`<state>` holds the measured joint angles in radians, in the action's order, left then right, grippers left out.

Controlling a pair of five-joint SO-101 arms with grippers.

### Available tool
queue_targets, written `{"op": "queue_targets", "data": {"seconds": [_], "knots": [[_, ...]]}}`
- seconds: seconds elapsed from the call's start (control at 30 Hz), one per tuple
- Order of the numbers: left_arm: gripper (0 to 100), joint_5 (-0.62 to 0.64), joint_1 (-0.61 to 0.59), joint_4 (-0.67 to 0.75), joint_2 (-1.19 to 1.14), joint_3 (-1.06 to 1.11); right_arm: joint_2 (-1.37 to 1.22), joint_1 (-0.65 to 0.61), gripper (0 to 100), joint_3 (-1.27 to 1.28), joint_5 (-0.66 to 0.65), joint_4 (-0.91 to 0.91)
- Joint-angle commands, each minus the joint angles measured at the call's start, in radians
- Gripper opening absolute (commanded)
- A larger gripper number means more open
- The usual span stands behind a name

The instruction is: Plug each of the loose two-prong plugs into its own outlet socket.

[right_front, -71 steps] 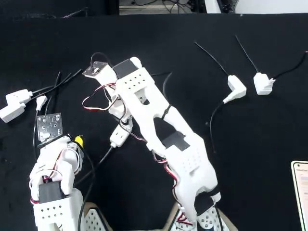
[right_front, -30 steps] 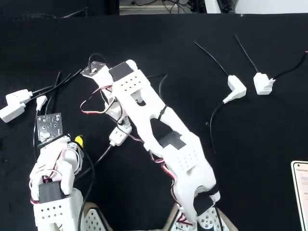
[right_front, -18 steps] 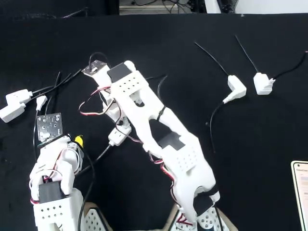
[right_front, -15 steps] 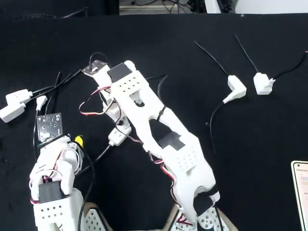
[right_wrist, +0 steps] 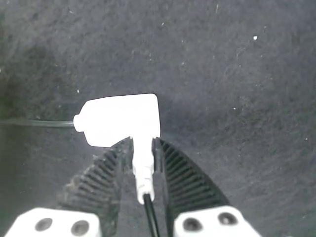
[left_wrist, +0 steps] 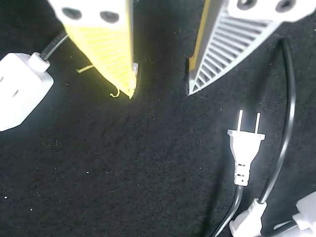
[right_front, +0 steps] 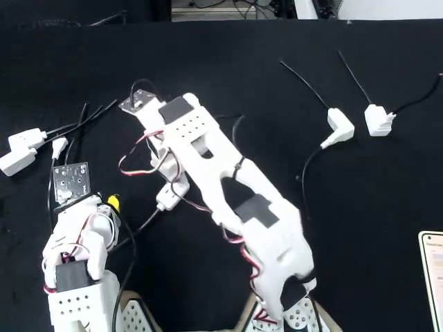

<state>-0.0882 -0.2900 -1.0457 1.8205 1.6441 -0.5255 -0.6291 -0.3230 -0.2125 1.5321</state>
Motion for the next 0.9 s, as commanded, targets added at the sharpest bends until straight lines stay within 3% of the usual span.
{"op": "queue_targets", "data": {"seconds": [0.0,0.63,0.87], "knots": [[18,-0.009,-0.008,0.002,0.006,-0.025,0.064,-0.014,1.0,0.091,-0.011,-0.049],[18,-0.009,-0.008,0.002,0.006,-0.025,0.076,-0.046,1.0,0.173,-0.034,-0.127],[18,-0.009,-0.008,0.002,0.006,-0.025,0.278,-0.046,1.0,0.512,-0.035,-0.407]]}}
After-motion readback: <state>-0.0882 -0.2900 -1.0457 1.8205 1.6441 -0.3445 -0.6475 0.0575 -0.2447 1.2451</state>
